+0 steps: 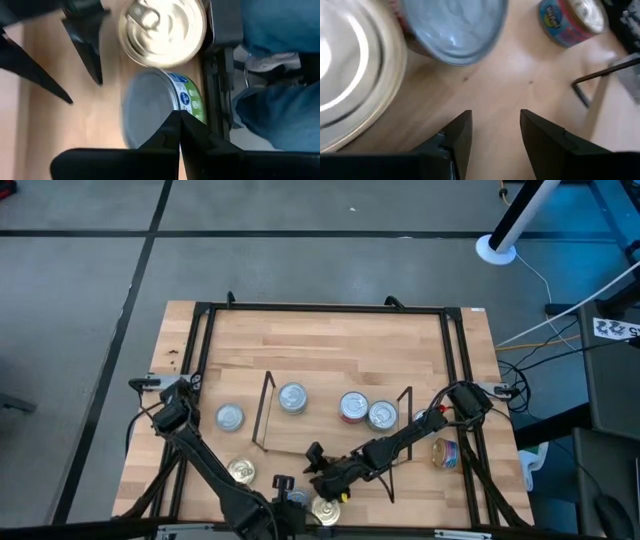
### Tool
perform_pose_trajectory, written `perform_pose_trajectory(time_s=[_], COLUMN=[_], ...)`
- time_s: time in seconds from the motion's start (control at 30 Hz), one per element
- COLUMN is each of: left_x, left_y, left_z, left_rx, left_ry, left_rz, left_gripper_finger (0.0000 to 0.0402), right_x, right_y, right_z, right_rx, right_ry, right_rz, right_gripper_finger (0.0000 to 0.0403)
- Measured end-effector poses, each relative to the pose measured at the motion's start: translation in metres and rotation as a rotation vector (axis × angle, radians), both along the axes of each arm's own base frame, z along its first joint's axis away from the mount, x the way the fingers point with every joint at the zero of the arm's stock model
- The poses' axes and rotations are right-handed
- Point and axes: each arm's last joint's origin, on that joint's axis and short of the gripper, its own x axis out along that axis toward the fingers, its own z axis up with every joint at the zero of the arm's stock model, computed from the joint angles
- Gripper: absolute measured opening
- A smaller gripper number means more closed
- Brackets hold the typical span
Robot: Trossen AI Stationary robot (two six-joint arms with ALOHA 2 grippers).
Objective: Stack canned seafood by type on shelf
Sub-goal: Stack the green white tuna can on top of the green white tuna cans on the shelf
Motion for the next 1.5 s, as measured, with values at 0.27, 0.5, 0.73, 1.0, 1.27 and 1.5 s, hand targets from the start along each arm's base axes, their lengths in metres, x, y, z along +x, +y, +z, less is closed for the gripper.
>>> perform_pose_trajectory(time_s=[0.27,0.5,0.73,1.0,1.27,1.5], left_x=[0.004,0.005,-0.004,-0.011,-0.008,-0.008], left_y=[0.016,0.021,-0.009,-0.024,-0.025,-0.026], left_z=[0.012,0.01,0.012,-0.01,-0.032,-0.044], left_rx=[0.004,-0.006,-0.227,-0.24,-0.138,-0.07], left_ry=[0.011,0.039,0.047,0.081,0.118,0.136], left_rz=[0.066,0.088,0.029,0.104,0.005,-0.066], left_gripper_finger=[0.0,0.0,0.0003,0.0045,0.0127,0.0156], right_x=[0.006,0.005,0.006,0.006,0.006,0.006], right_y=[0.011,0.011,0.013,0.013,0.013,0.013], right_z=[0.018,0.018,0.02,0.02,0.02,0.02], right_rx=[-0.007,-0.028,-0.042,-0.039,-0.039,-0.038], right_ry=[-0.032,-0.021,-0.053,-0.048,-0.045,-0.045], right_rz=[0.015,0.009,0.042,0.072,0.072,0.071], right_gripper_finger=[0.0168,0.0168,0.0168,0.0168,0.0168,0.0168])
